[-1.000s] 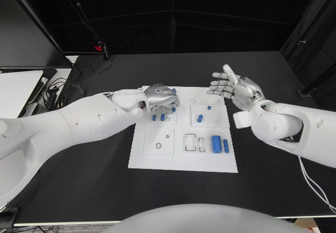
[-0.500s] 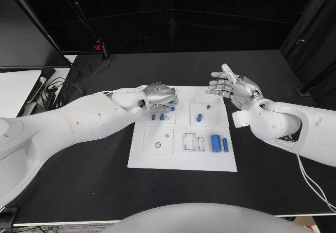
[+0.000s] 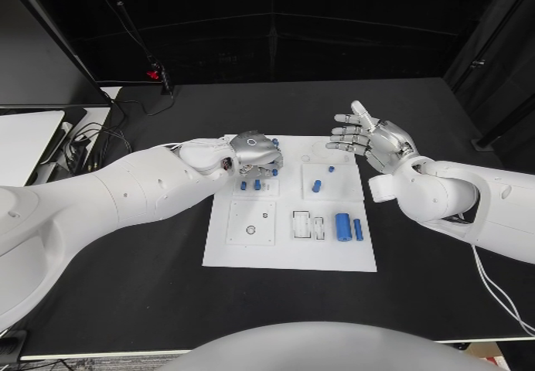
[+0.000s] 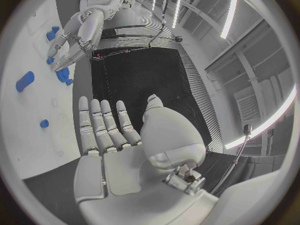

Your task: Assemble the parts on the task board

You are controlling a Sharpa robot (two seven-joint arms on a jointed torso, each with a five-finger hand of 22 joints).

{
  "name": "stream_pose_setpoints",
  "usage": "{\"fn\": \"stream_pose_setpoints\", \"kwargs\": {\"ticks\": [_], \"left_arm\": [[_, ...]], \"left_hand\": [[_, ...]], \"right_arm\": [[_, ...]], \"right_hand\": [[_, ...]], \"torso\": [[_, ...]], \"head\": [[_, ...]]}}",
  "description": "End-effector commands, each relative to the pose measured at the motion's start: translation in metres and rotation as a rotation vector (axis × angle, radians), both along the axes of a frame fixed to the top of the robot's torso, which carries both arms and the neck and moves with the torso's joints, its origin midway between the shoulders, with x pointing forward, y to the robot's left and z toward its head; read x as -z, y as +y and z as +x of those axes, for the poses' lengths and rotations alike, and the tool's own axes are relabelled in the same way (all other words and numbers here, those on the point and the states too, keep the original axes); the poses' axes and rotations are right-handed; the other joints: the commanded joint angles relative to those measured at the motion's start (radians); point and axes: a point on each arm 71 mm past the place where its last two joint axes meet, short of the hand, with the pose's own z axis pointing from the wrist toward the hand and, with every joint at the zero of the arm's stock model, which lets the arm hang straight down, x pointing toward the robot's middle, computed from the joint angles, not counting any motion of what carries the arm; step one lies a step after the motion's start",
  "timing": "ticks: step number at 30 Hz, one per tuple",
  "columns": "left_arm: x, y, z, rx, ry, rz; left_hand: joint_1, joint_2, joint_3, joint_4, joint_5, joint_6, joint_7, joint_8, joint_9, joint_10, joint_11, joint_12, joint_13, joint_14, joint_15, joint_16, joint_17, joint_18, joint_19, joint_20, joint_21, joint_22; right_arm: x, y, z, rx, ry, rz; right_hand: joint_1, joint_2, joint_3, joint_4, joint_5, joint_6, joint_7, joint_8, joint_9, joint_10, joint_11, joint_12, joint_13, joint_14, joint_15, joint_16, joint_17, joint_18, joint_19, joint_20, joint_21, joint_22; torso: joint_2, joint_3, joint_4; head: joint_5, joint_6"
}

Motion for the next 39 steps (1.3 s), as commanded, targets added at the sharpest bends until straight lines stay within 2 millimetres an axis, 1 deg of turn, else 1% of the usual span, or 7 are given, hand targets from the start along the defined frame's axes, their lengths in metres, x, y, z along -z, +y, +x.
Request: {"fn": "stream_pose_setpoints", "kwargs": {"ticks": [1, 14, 21, 24, 30, 32, 39], "left_arm": [[0.0011, -0.0015, 0.0004, -0.004, 0.020, 0.024], [0.0019, -0.0043, 0.0001, -0.002, 0.030, 0.032], [0.0042, -0.0048, -0.0007, 0.012, 0.021, 0.077], [0.0055, -0.0052, -0.0013, 0.020, 0.014, 0.103], [0.0059, -0.0052, -0.0013, 0.021, 0.004, 0.115], [0.0059, -0.0052, -0.0013, 0.021, 0.002, 0.116], [0.0042, -0.0060, -0.0020, 0.030, -0.019, 0.101]], "left_hand": [[0.000, -0.007, 0.007, 0.000, -0.001, 0.010, 0.000, -0.004, -0.001, 0.004, -0.004, -0.003, -0.001, 0.105, -0.011, 0.001, 0.263, -0.007, 0.108, -0.007, 0.003, 0.263], [-0.001, -0.009, 0.015, 0.000, -0.001, 0.024, -0.004, -0.002, -0.002, 0.015, -0.008, -0.004, -0.001, 0.105, -0.014, 0.001, 0.263, -0.007, 0.108, -0.009, 0.003, 0.263], [-0.002, -0.010, 0.030, 0.000, -0.001, 0.055, -0.009, 0.004, -0.002, 0.048, -0.013, -0.005, -0.001, 0.105, -0.017, 0.001, 0.263, -0.007, 0.108, -0.011, 0.003, 0.263], [-0.002, -0.013, 0.033, 0.000, -0.002, 0.059, -0.014, 0.003, -0.003, 0.053, -0.019, -0.010, -0.002, 0.105, -0.021, 0.001, 0.263, -0.007, 0.108, -0.011, 0.003, 0.263], [-0.002, -0.013, 0.036, 0.000, -0.003, 0.060, -0.015, 0.002, -0.004, 0.056, -0.019, -0.011, -0.002, 0.105, -0.022, 0.001, 0.263, -0.007, 0.108, -0.011, 0.003, 0.263], [0.001, -0.010, 0.044, -0.001, -0.003, 0.067, -0.014, 0.002, -0.004, 0.073, -0.020, -0.011, -0.001, 0.105, -0.021, 0.001, 0.263, -0.007, 0.108, -0.012, 0.003, 0.263], [0.012, -0.003, 0.072, -0.004, -0.003, 0.131, -0.017, 0.022, 0.003, 0.158, -0.026, -0.012, -0.001, 0.105, -0.015, 0.001, 0.263, -0.007, 0.108, -0.012, 0.003, 0.263]], "right_arm": [[-0.0015, 0.0012, -0.0005, -0.010, -0.004, 0.009], [-0.0010, 0.0008, -0.0005, -0.005, 0.006, 0.017], [-0.0009, 0.0008, -0.0004, -0.006, 0.009, 0.021], [-0.0009, 0.0004, -0.0005, -0.005, 0.010, 0.022], [-0.0009, 0.0004, -0.0006, -0.004, 0.011, 0.022], [-0.0009, 0.0005, -0.0007, -0.004, 0.011, 0.023], [-0.0008, 0.0004, -0.0005, -0.003, 0.011, 0.022]], "right_hand": [[0.002, 0.009, -0.005, 0.001, 0.005, -0.009, 0.130, 0.007, -0.001, -0.001, -0.001, -0.004, -0.001, -0.008, 0.000, 0.001, -0.001, -0.011, -0.002, -0.002, -0.005, -0.002], [0.003, 0.009, -0.005, 0.001, 0.005, -0.009, 0.130, 0.007, -0.001, -0.001, -0.001, -0.004, -0.002, -0.009, 0.000, 0.001, -0.003, -0.011, -0.002, -0.002, -0.006, -0.003], [0.003, 0.009, -0.004, 0.001, 0.006, -0.009, 0.130, 0.007, -0.001, -0.001, -0.001, -0.004, -0.004, -0.009, 0.000, 0.002, -0.004, -0.011, -0.002, -0.002, -0.006, -0.003], [0.004, 0.009, -0.004, 0.001, 0.007, -0.012, 0.125, 0.007, -0.002, 0.000, 0.001, -0.004, -0.008, -0.009, 0.000, 0.005, -0.009, -0.012, 0.000, -0.002, -0.008, -0.006], [0.004, 0.009, -0.004, 0.001, 0.007, -0.013, 0.124, 0.007, -0.002, 0.000, 0.002, -0.004, -0.010, -0.009, 0.001, 0.006, -0.010, -0.012, 0.000, -0.002, -0.008, -0.007], [0.004, 0.009, -0.004, 0.001, 0.007, -0.013, 0.124, 0.007, -0.002, 0.000, 0.002, -0.004, -0.010, -0.009, 0.001, 0.006, -0.010, -0.012, 0.000, -0.002, -0.008, -0.007], [0.004, 0.010, -0.004, 0.001, 0.007, -0.013, 0.123, 0.007, -0.002, 0.000, 0.001, -0.004, -0.010, -0.009, 0.001, 0.006, -0.011, -0.012, 0.000, -0.002, -0.008, -0.007]], "torso": [[0.000, -0.0003, 0.0005], [0.000, -0.0003, 0.0007], [0.000, -0.0004, 0.0010], [0.000, 0.0000, 0.0008], [-0.001, -0.0005, -0.0003], [0.000, -0.0006, -0.0001], [0.000, -0.0006, 0.0008]], "head": [[-0.002, 0.000], [-0.002, -0.003], [-0.001, -0.003], [0.000, -0.004], [0.000, -0.004], [-0.001, -0.003], [-0.003, -0.004]]}}
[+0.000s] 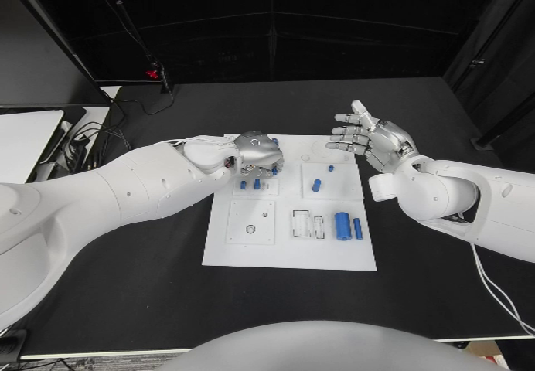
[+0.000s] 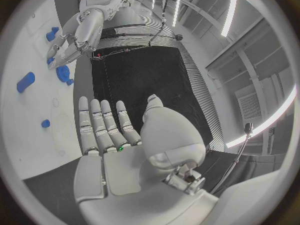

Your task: Assemble the parts on the task board

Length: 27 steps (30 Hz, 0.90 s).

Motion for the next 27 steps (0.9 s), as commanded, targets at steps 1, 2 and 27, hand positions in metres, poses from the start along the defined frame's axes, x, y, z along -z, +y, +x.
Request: {"fn": "stream_pose_setpoints", "kwargs": {"ticks": [1, 2, 27], "left_arm": [[0.005, 0.001, -0.002, 0.007, -0.012, 0.026], [0.004, 0.001, -0.002, 0.009, -0.019, 0.020], [-0.041, 0.011, -0.009, 0.133, -0.226, -0.151]], "left_hand": [[0.015, 0.002, 0.010, 0.001, -0.004, 0.027, 0.000, 0.011, 0.009, 0.026, -0.002, -0.006, -0.001, 0.105, -0.001, 0.001, 0.263, -0.007, 0.104, -0.009, 0.003, 0.263], [0.016, 0.001, 0.012, 0.001, -0.004, 0.032, -0.001, 0.012, 0.009, 0.031, -0.002, -0.008, -0.001, 0.105, -0.002, 0.001, 0.263, -0.007, 0.104, -0.009, 0.003, 0.263], [-0.009, -0.008, 0.021, 0.006, -0.003, 0.051, -0.006, 0.005, 0.009, 0.065, -0.005, -0.048, -0.002, 0.105, -0.002, 0.001, 0.263, -0.007, 0.104, -0.010, 0.003, 0.263]], "right_arm": [[-0.001, 0.001, 0.000, -0.009, -0.006, 0.011], [-0.001, 0.001, 0.000, -0.009, -0.005, 0.010], [0.000, 0.000, 0.001, -0.006, 0.011, 0.009]], "right_hand": [[0.004, 0.010, -0.004, 0.001, 0.004, -0.006, 0.123, 0.003, -0.001, 0.000, 0.001, -0.004, -0.001, -0.009, 0.001, 0.006, -0.001, -0.012, 0.000, -0.002, -0.004, -0.001], [0.004, 0.010, -0.004, 0.001, 0.004, -0.006, 0.123, 0.003, -0.001, 0.000, 0.001, -0.004, -0.001, -0.009, 0.001, 0.006, -0.001, -0.012, 0.000, -0.002, -0.004, -0.001], [0.005, 0.010, -0.004, 0.000, 0.005, -0.006, 0.125, 0.004, -0.001, 0.000, 0.001, -0.004, -0.005, -0.011, 0.001, 0.008, -0.005, -0.013, 0.001, -0.002, -0.005, -0.004]], "torso": [[0.000, -0.0004, 0.0003], [0.000, -0.0004, 0.0003], [-0.001, 0.0025, 0.0015]], "head": [[-0.001, 0.000], [-0.001, 0.000], [0.009, 0.000]]}}
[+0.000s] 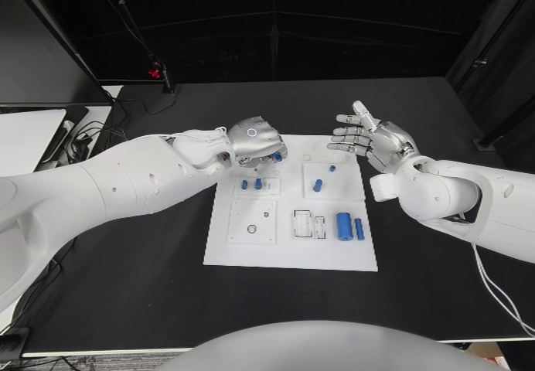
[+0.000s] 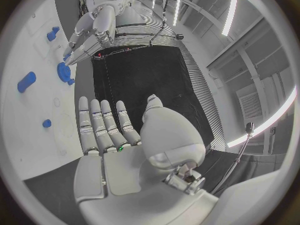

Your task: Assemble the parts on the task board

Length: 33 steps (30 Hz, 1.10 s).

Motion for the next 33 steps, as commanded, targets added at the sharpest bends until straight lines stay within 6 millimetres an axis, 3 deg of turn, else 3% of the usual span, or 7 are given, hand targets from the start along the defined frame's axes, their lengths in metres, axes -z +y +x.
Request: {"fn": "stream_pose_setpoints", "kwargs": {"ticks": [1, 17, 20, 23, 33], "left_arm": [[-0.008, 0.002, -0.002, 0.026, -0.031, -0.018], [-0.004, 0.043, 0.001, -0.072, 0.070, 0.071], [-0.003, 0.048, 0.000, -0.083, 0.085, 0.081], [-0.002, 0.052, 0.000, -0.093, 0.095, 0.088], [-0.001, 0.057, 0.004, -0.123, 0.102, 0.100]], "left_hand": [[-0.012, -0.004, 0.007, 0.002, 0.001, 0.008, 0.006, -0.006, 0.000, 0.006, -0.003, -0.013, -0.001, 0.105, -0.002, 0.001, 0.263, -0.007, 0.104, -0.010, 0.003, 0.263], [-0.026, -0.009, 0.012, 0.003, 0.000, 0.003, 0.004, -0.016, -0.004, 0.005, -0.004, -0.035, -0.001, 0.105, -0.004, 0.001, 0.263, -0.007, 0.104, -0.010, 0.003, 0.263], [-0.024, -0.007, 0.016, 0.001, 0.002, 0.003, 0.003, -0.017, -0.004, 0.006, -0.006, -0.038, 0.000, 0.105, -0.005, 0.001, 0.263, -0.007, 0.104, -0.010, 0.003, 0.263], [-0.023, -0.006, 0.019, 0.001, 0.004, 0.004, 0.002, -0.018, -0.005, 0.007, -0.006, -0.040, 0.000, 0.105, -0.005, 0.001, 0.263, -0.007, 0.104, -0.010, 0.003, 0.263], [-0.034, -0.011, 0.024, 0.003, 0.000, 0.001, 0.003, -0.024, -0.007, 0.008, -0.005, -0.053, -0.001, 0.105, -0.007, 0.001, 0.263, -0.007, 0.104, -0.010, 0.003, 0.263]], "right_arm": [[-0.001, 0.000, 0.000, -0.008, -0.002, 0.009], [-0.002, -0.002, -0.001, -0.009, 0.001, 0.009], [-0.002, -0.003, -0.001, -0.008, 0.001, 0.009], [-0.001, -0.003, -0.001, -0.008, 0.003, 0.008], [-0.001, -0.003, -0.001, -0.011, 0.006, 0.009]], "right_hand": [[0.001, 0.006, -0.004, 0.000, 0.006, -0.007, 0.125, 0.004, -0.001, 0.000, 0.001, -0.004, -0.002, -0.007, -0.003, 0.004, -0.002, -0.013, 0.001, -0.002, -0.006, -0.002], [0.003, 0.005, -0.004, 0.000, 0.008, -0.007, 0.129, 0.005, -0.001, -0.003, 0.000, -0.005, -0.009, -0.010, -0.003, 0.007, -0.009, -0.013, 0.002, -0.002, -0.008, -0.005], [0.003, 0.005, -0.004, 0.000, 0.008, -0.007, 0.129, 0.005, -0.001, -0.003, 0.000, -0.005, -0.009, -0.010, -0.003, 0.007, -0.009, -0.013, 0.002, -0.002, -0.008, -0.005], [0.003, 0.005, -0.004, -0.001, 0.009, -0.007, 0.130, 0.005, -0.001, -0.003, 0.000, -0.005, -0.010, -0.011, -0.003, 0.008, -0.011, -0.013, 0.003, -0.002, -0.008, -0.006], [0.006, 0.005, -0.002, -0.002, 0.013, -0.007, 0.130, 0.006, -0.001, -0.004, 0.001, -0.004, -0.014, -0.013, -0.002, 0.009, -0.015, -0.014, 0.003, -0.003, -0.009, -0.008]], "torso": [[0.000, 0.0012, 0.0006], [0.000, -0.0003, 0.0008], [0.001, -0.0008, 0.0002], [0.001, -0.0015, -0.0009], [0.001, -0.0014, -0.0015]], "head": [[0.003, 0.001], [0.019, 0.002], [0.022, 0.006], [0.024, 0.000], [0.025, -0.003]]}}
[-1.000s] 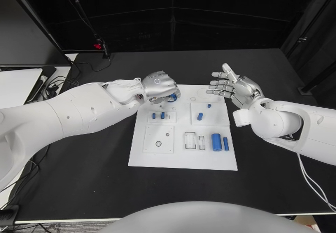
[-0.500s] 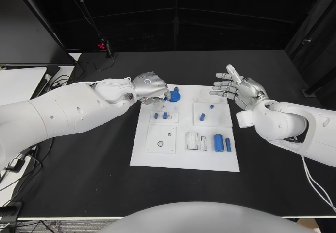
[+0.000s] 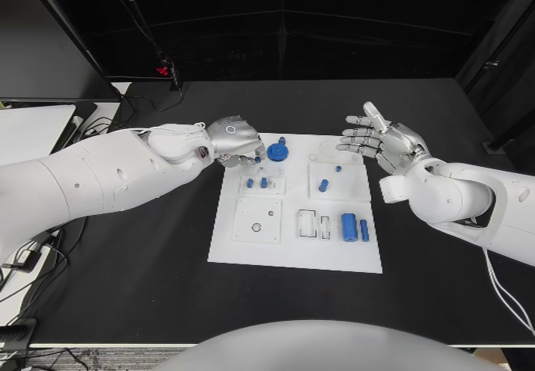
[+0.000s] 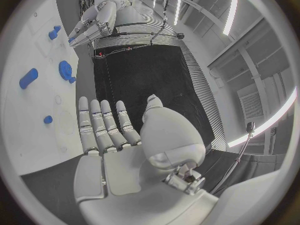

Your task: Assemble the parts on the task board

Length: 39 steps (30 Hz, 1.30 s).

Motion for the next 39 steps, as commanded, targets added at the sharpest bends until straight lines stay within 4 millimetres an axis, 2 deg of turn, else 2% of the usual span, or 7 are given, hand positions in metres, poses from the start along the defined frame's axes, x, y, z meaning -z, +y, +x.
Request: {"fn": "stream_pose_setpoints", "kwargs": {"ticks": [1, 12, 34, 39], "left_arm": [[0.001, 0.001, 0.003, -0.024, 0.015, 0.019], [0.005, -0.002, 0.005, -0.032, 0.039, 0.043], [0.016, -0.010, 0.008, -0.030, 0.086, 0.082], [0.017, -0.012, 0.008, -0.027, 0.091, 0.086]], "left_hand": [[-0.010, 0.002, 0.007, -0.002, 0.000, -0.002, 0.003, -0.008, -0.002, 0.003, -0.002, -0.010, -0.001, 0.105, -0.007, 0.001, 0.263, -0.007, 0.108, -0.007, 0.003, 0.263], [-0.014, 0.000, 0.013, -0.002, 0.000, -0.007, 0.003, -0.014, -0.005, -0.002, -0.001, -0.021, -0.001, 0.105, -0.008, 0.001, 0.263, -0.007, 0.108, -0.007, 0.003, 0.263], [-0.016, 0.002, 0.015, -0.001, -0.002, -0.005, 0.003, -0.014, -0.005, -0.001, -0.001, -0.023, -0.001, 0.105, -0.009, 0.001, 0.263, -0.007, 0.108, -0.007, 0.003, 0.263], [-0.016, 0.004, 0.018, -0.002, -0.002, -0.004, 0.004, -0.014, -0.005, 0.001, -0.001, -0.024, 0.000, 0.105, -0.009, 0.001, 0.263, -0.007, 0.108, -0.007, 0.003, 0.263]], "right_arm": [[-0.001, 0.002, 0.000, -0.013, -0.004, 0.010], [-0.001, 0.002, 0.000, -0.015, -0.005, 0.011], [-0.001, 0.003, 0.000, -0.021, -0.004, 0.014], [-0.001, 0.004, 0.000, -0.022, -0.005, 0.015]], "right_hand": [[0.006, 0.005, -0.002, -0.002, 0.005, -0.007, 0.130, 0.006, -0.001, -0.004, 0.001, -0.004, -0.001, -0.006, -0.002, 0.005, -0.001, -0.014, 0.003, -0.003, -0.005, -0.001], [0.006, 0.005, -0.002, -0.001, 0.005, -0.007, 0.130, 0.006, -0.001, -0.004, 0.001, -0.004, -0.002, -0.006, -0.002, 0.005, -0.002, -0.014, 0.003, -0.003, -0.006, -0.002], [0.006, 0.006, -0.002, -0.001, 0.005, -0.007, 0.131, 0.007, -0.001, -0.005, 0.001, -0.004, -0.004, -0.008, -0.002, 0.006, -0.005, -0.014, 0.003, -0.003, -0.007, -0.003], [0.006, 0.006, -0.002, -0.001, 0.005, -0.008, 0.131, 0.007, -0.001, -0.005, 0.001, -0.004, -0.005, -0.009, -0.002, 0.006, -0.006, -0.014, 0.003, -0.003, -0.007, -0.003]], "torso": [[0.000, -0.0001, -0.0001], [0.000, 0.0000, -0.0002], [-0.001, 0.0006, -0.0006], [0.000, -0.0004, -0.0010]], "head": [[-0.001, -0.001], [0.000, -0.002], [-0.005, -0.003], [-0.007, -0.003]]}}
